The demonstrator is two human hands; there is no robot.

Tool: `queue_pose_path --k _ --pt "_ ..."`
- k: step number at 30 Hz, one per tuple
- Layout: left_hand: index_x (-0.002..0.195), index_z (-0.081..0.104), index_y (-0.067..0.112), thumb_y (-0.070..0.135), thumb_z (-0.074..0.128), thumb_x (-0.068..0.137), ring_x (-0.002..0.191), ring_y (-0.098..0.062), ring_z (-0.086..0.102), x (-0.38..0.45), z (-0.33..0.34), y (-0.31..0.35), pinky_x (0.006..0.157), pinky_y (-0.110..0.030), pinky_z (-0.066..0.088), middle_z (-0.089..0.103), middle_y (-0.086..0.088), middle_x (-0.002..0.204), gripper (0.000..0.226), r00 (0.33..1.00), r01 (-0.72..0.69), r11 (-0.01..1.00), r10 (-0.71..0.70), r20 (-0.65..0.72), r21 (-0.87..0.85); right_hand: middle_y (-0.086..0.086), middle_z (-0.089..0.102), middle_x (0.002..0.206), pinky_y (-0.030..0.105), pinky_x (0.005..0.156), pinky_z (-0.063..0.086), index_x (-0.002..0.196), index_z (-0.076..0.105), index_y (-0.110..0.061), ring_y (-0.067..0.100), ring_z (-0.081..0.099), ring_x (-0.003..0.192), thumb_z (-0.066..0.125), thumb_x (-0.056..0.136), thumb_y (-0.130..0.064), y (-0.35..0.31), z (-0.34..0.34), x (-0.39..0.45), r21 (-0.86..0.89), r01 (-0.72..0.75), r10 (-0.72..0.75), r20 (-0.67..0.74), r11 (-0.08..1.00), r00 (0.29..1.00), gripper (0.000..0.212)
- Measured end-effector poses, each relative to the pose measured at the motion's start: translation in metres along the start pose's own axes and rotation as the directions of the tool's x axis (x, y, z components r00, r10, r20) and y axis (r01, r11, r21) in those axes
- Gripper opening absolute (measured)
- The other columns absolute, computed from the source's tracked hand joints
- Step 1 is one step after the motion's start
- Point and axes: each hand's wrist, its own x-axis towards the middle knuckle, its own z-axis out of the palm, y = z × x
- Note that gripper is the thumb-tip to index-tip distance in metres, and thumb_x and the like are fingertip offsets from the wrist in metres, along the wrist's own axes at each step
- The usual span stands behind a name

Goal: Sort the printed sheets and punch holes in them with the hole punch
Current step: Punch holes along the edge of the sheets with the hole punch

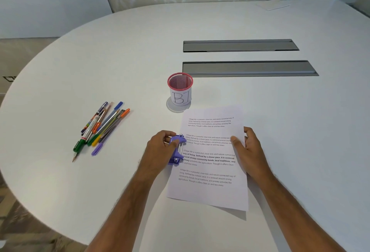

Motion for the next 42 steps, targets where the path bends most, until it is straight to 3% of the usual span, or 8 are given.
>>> queue_pose_path --k 4,8,12,19,23,30,34,42 --pt "0.122 0.066 0.015 0.029 0.072 0.098 0.084 -0.021 0.073 0.003 -0.003 -0.004 0.069 -0.020 0.056 0.072 -0.004 0.104 0.029 1.000 -0.012 1.000 0.011 0.009 0.020 -0.011 0.075 0.111 0.006 0.074 0.052 0.127 0.056 -0.016 -0.008 0.073 0.092 0.060 0.105 -0.012 0.001 0.000 0.001 0.002 -0.001 0.001 0.005 1.000 1.000 0.022" --pt "0.125 0.068 0.012 0.025 0.073 0.098 0.087 -0.023 0.072 0.004 -0.006 -0.005 0.070 -0.019 0.057 0.074 -0.006 0.105 0.030 0.999 -0.032 0.999 0.032 -0.004 0.011 -0.011 0.076 0.114 0.009 0.074 0.055 0.127 0.056 -0.020 -0.004 0.074 0.094 0.060 0.106 -0.016 0.000 -0.001 0.001 0.010 -0.010 0.010 0.004 1.000 1.000 0.022" --pt "0.124 0.070 0.011 0.024 0.074 0.097 0.093 -0.029 0.075 0.004 -0.012 -0.003 0.083 -0.033 0.063 0.076 -0.010 0.109 0.030 0.999 -0.038 0.999 0.038 -0.002 -0.029 -0.015 0.075 0.113 0.009 0.073 0.055 0.129 0.056 -0.020 -0.003 0.074 0.094 0.061 0.105 -0.017 0.000 -0.003 -0.001 0.014 -0.006 0.006 -0.009 1.000 1.000 0.024" --pt "0.121 0.071 0.015 0.020 0.072 0.098 0.083 -0.013 0.071 0.005 -0.038 -0.003 0.066 -0.014 0.056 0.076 -0.004 0.101 0.024 0.995 -0.073 0.996 0.070 -0.072 -0.042 -0.035 0.075 0.102 0.006 0.071 0.053 0.120 0.057 -0.029 -0.009 0.073 0.092 0.062 0.105 -0.015 -0.004 -0.006 -0.004 0.048 0.011 -0.010 -0.035 0.999 0.999 0.021" --pt "0.123 0.070 0.013 0.016 0.070 0.100 0.083 -0.011 0.069 0.010 -0.057 -0.009 0.059 -0.008 0.054 0.073 -0.003 0.104 0.024 0.991 -0.079 0.997 0.076 -0.110 -0.020 -0.028 0.076 0.107 0.008 0.069 0.054 0.120 0.058 -0.030 -0.007 0.074 0.091 0.063 0.105 -0.019 -0.004 -0.012 -0.004 0.062 0.009 -0.007 -0.037 0.998 0.999 0.020" --pt "0.125 0.070 0.014 0.018 0.068 0.101 0.085 -0.012 0.069 0.016 -0.084 -0.027 0.062 -0.016 0.053 0.074 -0.005 0.109 0.025 0.983 -0.031 0.999 0.026 -0.180 -0.021 -0.012 0.079 0.116 0.022 0.082 0.061 0.128 0.061 -0.029 0.009 0.076 0.104 0.065 0.104 -0.022 -0.001 -0.047 -0.003 0.126 -0.003 0.010 -0.053 0.992 0.999 0.026" --pt "0.125 0.069 0.012 0.017 0.067 0.101 0.083 -0.011 0.067 0.017 -0.089 -0.035 0.061 -0.018 0.052 0.073 -0.006 0.109 0.025 0.980 -0.011 1.000 0.006 -0.200 -0.023 -0.011 0.080 0.112 0.020 0.071 0.062 0.120 0.063 -0.039 0.013 0.079 0.096 0.065 0.103 -0.024 -0.003 -0.065 -0.006 0.137 -0.009 0.019 -0.073 0.991 0.997 0.022" --pt "0.127 0.066 0.012 0.015 0.067 0.101 0.092 -0.026 0.070 0.021 -0.086 -0.044 0.059 -0.020 0.051 0.072 -0.010 0.108 0.027 0.980 0.005 0.999 -0.015 -0.200 -0.048 -0.009 0.081 0.109 0.023 0.068 0.063 0.119 0.063 -0.040 0.016 0.080 0.094 0.065 0.104 -0.026 0.000 -0.070 -0.009 0.136 -0.036 0.046 -0.070 0.990 0.996 0.021"
